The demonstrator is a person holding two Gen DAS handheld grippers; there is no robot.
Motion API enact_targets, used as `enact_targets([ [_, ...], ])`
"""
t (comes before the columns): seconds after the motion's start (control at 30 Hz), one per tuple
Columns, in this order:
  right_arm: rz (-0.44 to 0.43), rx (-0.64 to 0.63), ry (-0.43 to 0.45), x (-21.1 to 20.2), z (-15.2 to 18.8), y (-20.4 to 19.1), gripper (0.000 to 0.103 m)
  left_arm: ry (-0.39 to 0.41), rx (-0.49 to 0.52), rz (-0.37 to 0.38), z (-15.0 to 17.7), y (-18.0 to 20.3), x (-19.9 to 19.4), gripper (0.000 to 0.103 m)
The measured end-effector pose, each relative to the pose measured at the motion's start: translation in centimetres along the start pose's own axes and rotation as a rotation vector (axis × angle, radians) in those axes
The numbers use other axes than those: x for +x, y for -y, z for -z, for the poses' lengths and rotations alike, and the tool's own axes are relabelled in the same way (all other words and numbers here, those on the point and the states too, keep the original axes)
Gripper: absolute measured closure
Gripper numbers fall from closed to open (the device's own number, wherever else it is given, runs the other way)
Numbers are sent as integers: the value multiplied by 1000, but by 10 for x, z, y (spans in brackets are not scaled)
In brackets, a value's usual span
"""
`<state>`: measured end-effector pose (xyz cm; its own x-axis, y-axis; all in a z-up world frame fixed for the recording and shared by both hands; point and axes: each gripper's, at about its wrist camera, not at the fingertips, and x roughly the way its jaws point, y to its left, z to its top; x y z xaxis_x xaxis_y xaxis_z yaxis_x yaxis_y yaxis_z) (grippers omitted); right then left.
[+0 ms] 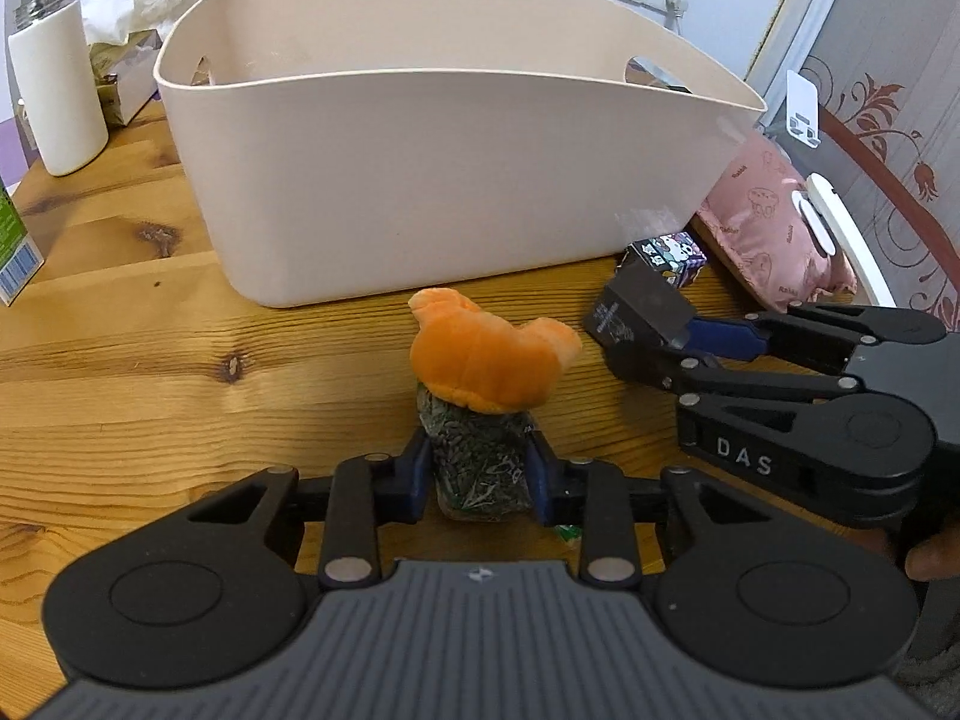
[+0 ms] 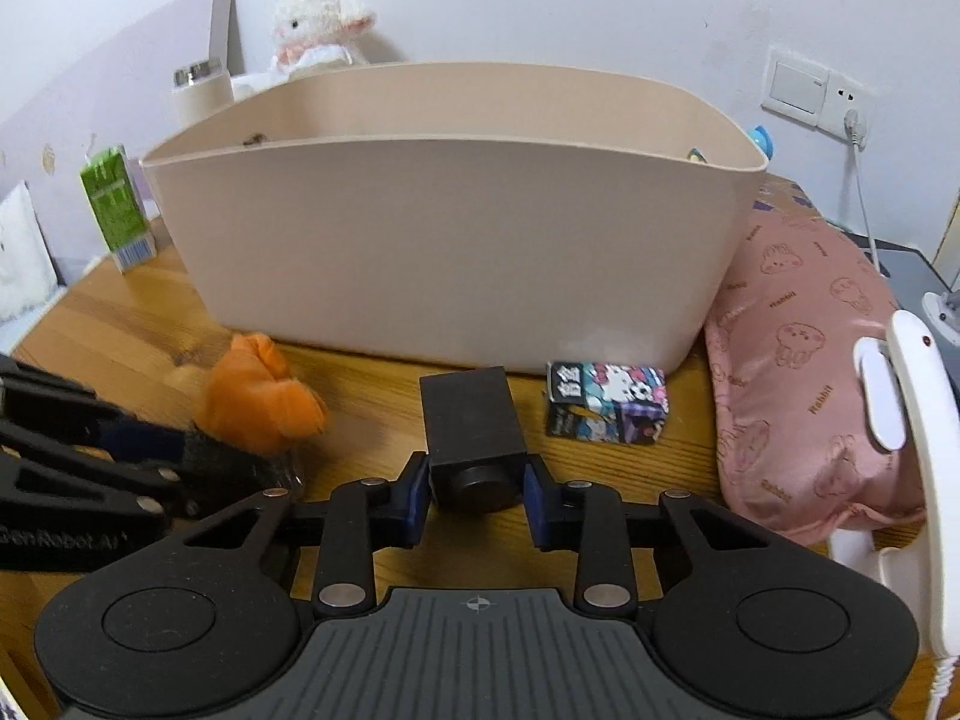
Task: Organize objects
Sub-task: 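Grasp the small black box with the right tool, then release the black box and grasp the orange plush with the right tool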
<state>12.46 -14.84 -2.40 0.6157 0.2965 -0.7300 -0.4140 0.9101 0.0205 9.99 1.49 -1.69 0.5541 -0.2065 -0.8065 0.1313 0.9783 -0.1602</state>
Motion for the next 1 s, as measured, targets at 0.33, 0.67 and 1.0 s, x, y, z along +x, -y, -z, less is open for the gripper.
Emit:
enact_targets([
  [0.33,-47,15,54,-25,-1,6,52,-15,94,36,-1,7,3,69],
  [0.67,-205,-1,64,-29,-15,-5,57,-10,153,73,-4,19,11,69],
  [1.0,-258,55,31,-23,-7,-2,97,-12,141,66,-11,13,13,70],
])
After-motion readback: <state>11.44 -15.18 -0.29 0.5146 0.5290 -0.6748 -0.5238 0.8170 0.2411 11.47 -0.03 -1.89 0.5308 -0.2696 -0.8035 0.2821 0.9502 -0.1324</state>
